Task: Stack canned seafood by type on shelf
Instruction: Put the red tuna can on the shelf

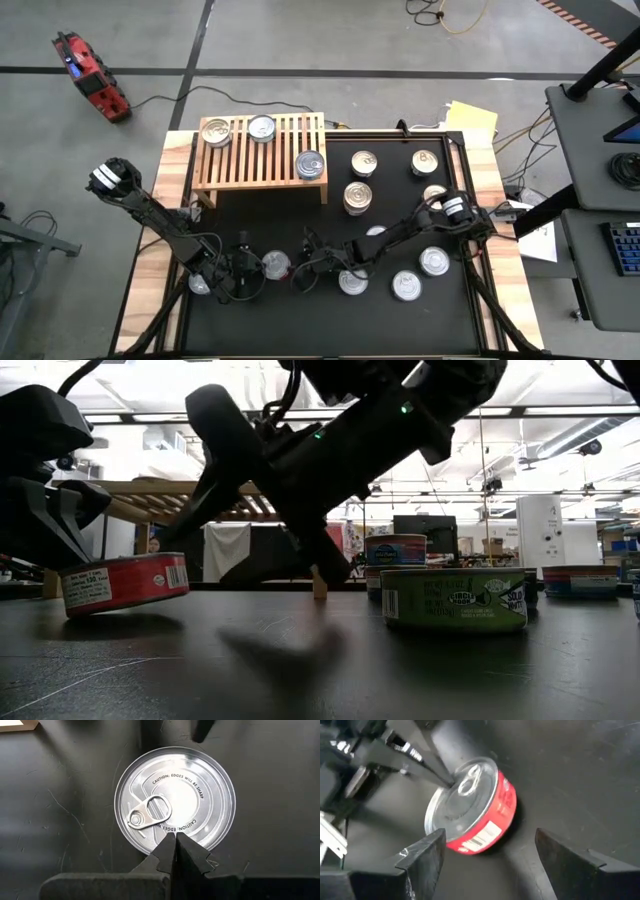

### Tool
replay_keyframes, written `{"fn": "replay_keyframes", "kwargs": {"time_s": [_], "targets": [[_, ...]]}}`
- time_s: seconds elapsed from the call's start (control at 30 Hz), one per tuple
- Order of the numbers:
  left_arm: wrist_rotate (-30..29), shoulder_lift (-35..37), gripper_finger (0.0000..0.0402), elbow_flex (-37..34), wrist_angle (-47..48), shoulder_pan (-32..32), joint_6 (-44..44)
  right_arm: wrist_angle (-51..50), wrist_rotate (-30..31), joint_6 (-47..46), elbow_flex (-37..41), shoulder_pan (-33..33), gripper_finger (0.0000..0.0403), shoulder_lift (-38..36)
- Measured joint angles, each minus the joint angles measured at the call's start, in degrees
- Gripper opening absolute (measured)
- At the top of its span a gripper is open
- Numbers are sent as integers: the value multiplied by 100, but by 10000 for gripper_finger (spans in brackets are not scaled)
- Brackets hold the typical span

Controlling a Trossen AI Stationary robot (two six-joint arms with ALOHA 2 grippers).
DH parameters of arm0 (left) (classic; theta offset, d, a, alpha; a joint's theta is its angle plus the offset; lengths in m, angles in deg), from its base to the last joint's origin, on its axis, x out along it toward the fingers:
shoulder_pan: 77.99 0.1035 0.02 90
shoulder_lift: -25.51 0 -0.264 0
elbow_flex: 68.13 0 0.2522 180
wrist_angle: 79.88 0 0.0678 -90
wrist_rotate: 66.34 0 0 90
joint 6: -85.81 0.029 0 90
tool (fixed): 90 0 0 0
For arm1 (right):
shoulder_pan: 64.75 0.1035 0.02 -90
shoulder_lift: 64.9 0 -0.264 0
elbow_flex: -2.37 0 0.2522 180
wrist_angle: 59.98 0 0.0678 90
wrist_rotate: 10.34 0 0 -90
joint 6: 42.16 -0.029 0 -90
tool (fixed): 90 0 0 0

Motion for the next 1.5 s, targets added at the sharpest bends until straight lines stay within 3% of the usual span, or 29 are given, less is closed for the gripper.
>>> {"fn": "replay_keyframes", "kwargs": {"time_s": [0.37,0.9,1.27,1.5], "targets": [[-92,-1,0,-4,-70,-36,-29,107,-11,-39,0,-12,279,32],[-111,0,0,-9,-134,-36,-46,115,-11,12,-2,3,297,32],[-189,-2,0,-31,-258,-48,-96,113,4,141,-2,62,279,32],[-293,5,0,-180,-413,-187,-347,110,2,110,-2,82,297,29]]}}
